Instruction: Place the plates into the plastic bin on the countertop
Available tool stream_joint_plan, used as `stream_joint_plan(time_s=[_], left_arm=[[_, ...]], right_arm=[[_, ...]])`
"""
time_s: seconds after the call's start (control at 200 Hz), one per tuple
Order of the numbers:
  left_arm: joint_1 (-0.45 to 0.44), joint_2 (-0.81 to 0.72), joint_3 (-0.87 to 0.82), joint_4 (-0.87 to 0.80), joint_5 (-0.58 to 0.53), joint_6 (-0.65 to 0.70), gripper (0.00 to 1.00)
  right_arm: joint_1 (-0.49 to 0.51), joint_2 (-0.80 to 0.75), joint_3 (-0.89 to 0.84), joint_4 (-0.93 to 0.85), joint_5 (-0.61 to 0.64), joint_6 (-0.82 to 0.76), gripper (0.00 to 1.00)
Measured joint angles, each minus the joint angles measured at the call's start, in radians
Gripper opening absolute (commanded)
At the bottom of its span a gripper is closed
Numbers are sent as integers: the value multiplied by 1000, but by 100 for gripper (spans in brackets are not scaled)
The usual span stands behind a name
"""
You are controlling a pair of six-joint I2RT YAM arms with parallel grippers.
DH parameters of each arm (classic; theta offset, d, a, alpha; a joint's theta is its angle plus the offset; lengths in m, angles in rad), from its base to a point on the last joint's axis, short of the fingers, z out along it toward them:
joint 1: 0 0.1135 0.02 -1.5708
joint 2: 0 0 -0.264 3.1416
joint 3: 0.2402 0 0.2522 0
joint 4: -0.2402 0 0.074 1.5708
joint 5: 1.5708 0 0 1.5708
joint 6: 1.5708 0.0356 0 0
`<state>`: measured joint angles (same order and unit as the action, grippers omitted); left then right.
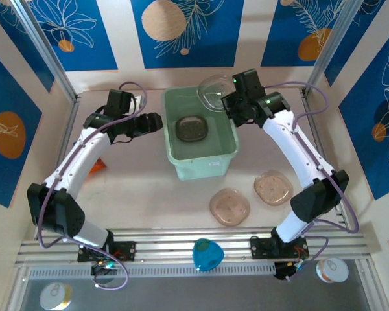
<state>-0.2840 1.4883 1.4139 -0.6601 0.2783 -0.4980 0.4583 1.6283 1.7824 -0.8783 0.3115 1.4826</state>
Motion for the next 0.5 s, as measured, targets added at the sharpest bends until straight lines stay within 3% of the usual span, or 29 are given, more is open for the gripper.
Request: stream_joint_plan(time_s=[0.5], left_arm=[[77,-35,-87,10,36,11,70]], right_arm=[[145,225,127,-103,48,169,0]])
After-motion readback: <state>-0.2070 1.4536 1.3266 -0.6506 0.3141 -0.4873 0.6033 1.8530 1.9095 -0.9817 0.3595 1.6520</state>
